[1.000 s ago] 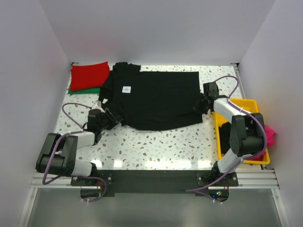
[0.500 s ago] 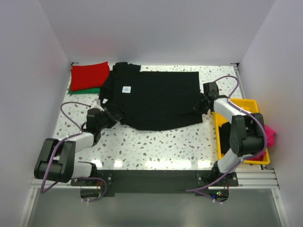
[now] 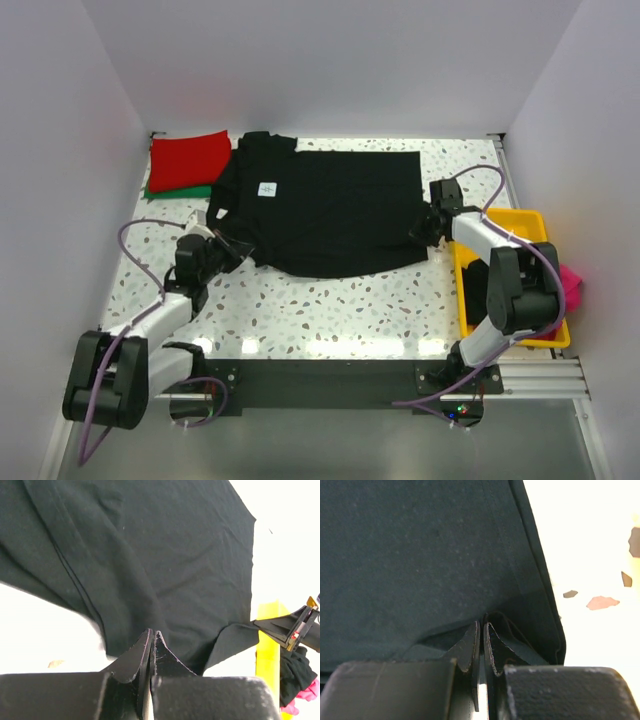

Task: Fold and stack the t-shirts
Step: Flatten the tshirt out

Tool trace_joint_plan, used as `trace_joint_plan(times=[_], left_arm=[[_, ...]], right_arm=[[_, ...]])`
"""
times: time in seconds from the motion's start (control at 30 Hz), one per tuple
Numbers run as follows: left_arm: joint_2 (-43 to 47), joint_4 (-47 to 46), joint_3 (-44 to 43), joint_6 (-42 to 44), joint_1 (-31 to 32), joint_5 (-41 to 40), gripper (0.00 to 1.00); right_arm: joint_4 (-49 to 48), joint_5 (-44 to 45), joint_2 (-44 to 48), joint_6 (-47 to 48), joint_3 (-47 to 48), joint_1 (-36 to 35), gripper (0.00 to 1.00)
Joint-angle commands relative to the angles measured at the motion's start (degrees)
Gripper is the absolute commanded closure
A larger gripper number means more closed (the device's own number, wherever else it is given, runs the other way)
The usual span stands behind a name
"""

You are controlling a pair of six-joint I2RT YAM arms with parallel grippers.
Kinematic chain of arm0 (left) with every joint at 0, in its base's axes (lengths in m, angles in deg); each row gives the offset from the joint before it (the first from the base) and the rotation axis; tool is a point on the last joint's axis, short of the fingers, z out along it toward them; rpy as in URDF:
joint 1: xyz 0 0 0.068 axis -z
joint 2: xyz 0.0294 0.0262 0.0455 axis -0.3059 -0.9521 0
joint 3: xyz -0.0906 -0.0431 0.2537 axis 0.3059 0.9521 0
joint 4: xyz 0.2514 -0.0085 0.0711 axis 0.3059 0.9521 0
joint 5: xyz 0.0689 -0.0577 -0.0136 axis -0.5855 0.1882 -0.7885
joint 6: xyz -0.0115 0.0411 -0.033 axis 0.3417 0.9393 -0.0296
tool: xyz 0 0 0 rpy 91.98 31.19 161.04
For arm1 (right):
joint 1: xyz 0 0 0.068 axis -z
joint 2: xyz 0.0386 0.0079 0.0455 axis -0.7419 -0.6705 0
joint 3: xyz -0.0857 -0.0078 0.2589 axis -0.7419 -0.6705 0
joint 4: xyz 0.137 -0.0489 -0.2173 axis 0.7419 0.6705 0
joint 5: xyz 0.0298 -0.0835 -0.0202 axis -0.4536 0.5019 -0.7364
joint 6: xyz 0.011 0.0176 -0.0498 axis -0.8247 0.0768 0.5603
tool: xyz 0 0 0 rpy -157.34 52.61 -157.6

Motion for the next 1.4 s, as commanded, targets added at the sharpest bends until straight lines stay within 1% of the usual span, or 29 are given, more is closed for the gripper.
trace_joint_plan(times=[0.0, 0.07, 0.2, 0.23, 0.3, 0.37, 0.4, 0.47, 0.5, 0.53, 0.57, 0.63, 0.67, 0.77, 0.9, 1.03, 1.07, 1.13, 1.17, 1.23, 1.27, 1.33, 1.37], left_arm=[[5.3, 3.8, 1.1, -0.1, 0.6, 0.0, 1.00], [7.9, 5.6, 2.0, 0.0, 0.7, -0.4, 1.00], [16.3, 11.6, 3.3, 0.1, 1.0, -1.3, 1.00], [17.8, 15.8, 3.6, 0.1, 1.0, -3.6, 1.00], [21.3, 18.0, 4.4, 0.6, 1.1, -5.8, 0.99], [21.5, 17.2, 5.9, 0.8, 1.0, -5.8, 0.86], [19.6, 15.7, 6.2, 0.8, 1.0, -5.3, 0.72], [16.6, 13.2, 6.9, 0.8, 1.8, -3.8, 0.60], [13.5, 11.7, 7.2, 0.7, 2.4, -3.9, 0.50], [11.9, 8.6, 7.5, 0.7, 3.0, -4.2, 0.47], [8.6, 7.4, 7.5, 0.6, 4.2, -4.5, 0.41], [5.3, 4.1, 6.8, 0.6, 5.5, -6.0, 0.37], [2.2, 3.1, 6.7, 0.5, 6.2, -6.3, 0.35], [-2.1, -0.7, 5.9, 0.1, 7.0, -7.1, 0.32], [-5.6, -5.0, 4.8, -0.6, 7.2, -7.3, 0.32], [-8.1, -5.7, 3.4, -0.6, 7.3, -7.7, 0.38], [-8.7, -6.0, 3.3, -0.6, 7.3, -7.7, 0.43], [-9.3, -6.7, 2.9, -0.5, 7.4, -7.8, 0.49], [-9.9, -6.9, 2.7, -0.4, 7.3, -7.7, 0.55], [-10.5, -7.5, 2.2, -0.3, 7.4, -7.4, 0.59], [-11.1, -7.6, 2.1, -0.3, 7.4, -7.3, 0.64], [-11.8, -8.2, 1.7, -0.3, 7.4, -7.3, 0.69], [-12.0, -8.3, 1.6, -0.2, 7.4, -7.3, 0.70]], right_arm=[[-1.7, -1.3, 3.3, -0.1, -1.6, 0.1, 1.00], [-1.9, -1.7, 4.1, -0.2, -2.2, 0.1, 1.00], [-2.5, -2.0, 5.8, -0.4, -4.2, 0.1, 1.00], [-2.6, -2.0, 6.3, -0.5, -4.5, 0.1, 1.00], [-2.8, -1.8, 7.2, -0.7, -5.2, 0.0, 1.00], [-3.0, -1.8, 7.7, -0.7, -5.4, 0.0, 1.00], [-3.0, -1.8, 7.7, -0.8, -5.4, 0.0, 1.00], [-2.8, -1.8, 7.6, -0.7, -5.1, 0.1, 1.00], [-2.9, -1.8, 7.5, -0.8, -4.9, 0.1, 1.00], [-2.7, -1.8, 7.4, -0.6, -4.8, 0.0, 1.00], [-2.7, -1.8, 7.3, -0.6, -4.7, 0.0, 1.00], [-2.3, -1.8, 7.1, -0.4, -4.5, 0.1, 1.00], [-2.3, -1.8, 7.1, -0.4, -4.2, 0.1, 1.00], [-2.0, -1.7, 7.1, 0.0, -4.1, 0.1, 1.00], [-2.0, -1.8, 7.2, 0.2, -4.2, 0.0, 1.00], [-1.9, -1.8, 7.1, 0.3, -3.9, 0.0, 1.00], [-1.9, -1.8, 7.1, 0.3, -3.8, 0.1, 1.00], [-2.0, -1.8, 6.9, 0.2, -3.7, 0.1, 1.00], [-2.1, -1.9, 6.8, 0.3, -3.8, 0.1, 1.00], [-2.1, -2.0, 6.7, 0.3, -3.7, 0.1, 1.00], [-2.2, -1.9, 6.7, 0.3, -3.7, 0.1, 1.00], [-2.2, -2.0, 6.6, 0.3, -3.7, 0.1, 1.00], [-2.2, -2.0, 6.6, 0.3, -3.7, 0.0, 1.00]])
